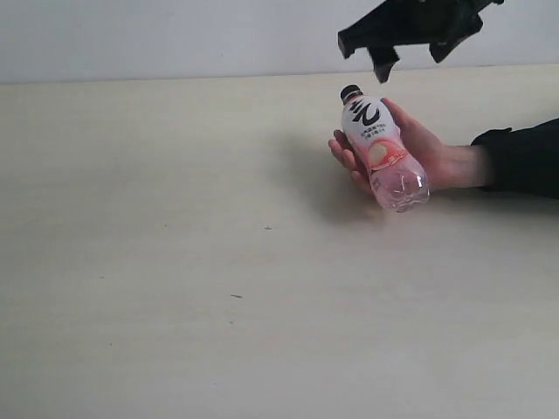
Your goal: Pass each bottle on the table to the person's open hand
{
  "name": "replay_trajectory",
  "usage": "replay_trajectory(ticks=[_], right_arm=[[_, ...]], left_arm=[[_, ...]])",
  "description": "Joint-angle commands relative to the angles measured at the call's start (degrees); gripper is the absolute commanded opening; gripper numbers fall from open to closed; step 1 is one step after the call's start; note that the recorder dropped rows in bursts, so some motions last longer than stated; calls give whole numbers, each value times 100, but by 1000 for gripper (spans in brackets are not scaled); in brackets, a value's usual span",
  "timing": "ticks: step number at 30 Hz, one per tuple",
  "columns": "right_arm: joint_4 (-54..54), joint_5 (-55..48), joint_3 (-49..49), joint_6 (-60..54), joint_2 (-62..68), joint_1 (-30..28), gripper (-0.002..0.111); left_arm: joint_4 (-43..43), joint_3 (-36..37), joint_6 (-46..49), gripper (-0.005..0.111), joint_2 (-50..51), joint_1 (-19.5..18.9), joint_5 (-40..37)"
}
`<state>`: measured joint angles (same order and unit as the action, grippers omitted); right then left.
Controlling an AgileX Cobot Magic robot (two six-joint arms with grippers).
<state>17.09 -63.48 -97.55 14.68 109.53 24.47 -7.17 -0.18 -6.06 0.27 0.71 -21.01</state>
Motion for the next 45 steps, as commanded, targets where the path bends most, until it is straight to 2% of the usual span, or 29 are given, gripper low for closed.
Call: replay_trajectory(ticks=[1,3,4,9,16,20,25,45], right_arm=[[-249,-12,-21,-50,-577,-16,23],[-357,13,32,-13,-806,-16,3],[-358,35,99,9,-934,-16,0],[-610,615,948,9,-1636,-16,0],[-767,2088,3078,34,-2614,-16,0],[-767,2081,3666,34,-2841,-16,0],[-835,1772,3828,95,-2856,-16,0],[-835,1816,3828,140,-2856,-16,0]], left_arm=[[-5,18,-14,2,-27,-11,29],[-5,18,-14,2,-27,-11,29],[-5,18,-14,2,-27,-11,29],[-5,18,-14,2,-27,-11,29],[-5,18,-14,2,-27,-11,29],[-5,18,-14,2,-27,-11,29],[-5,18,-14,2,-27,-11,29],[-5,18,-14,2,-27,-11,29]])
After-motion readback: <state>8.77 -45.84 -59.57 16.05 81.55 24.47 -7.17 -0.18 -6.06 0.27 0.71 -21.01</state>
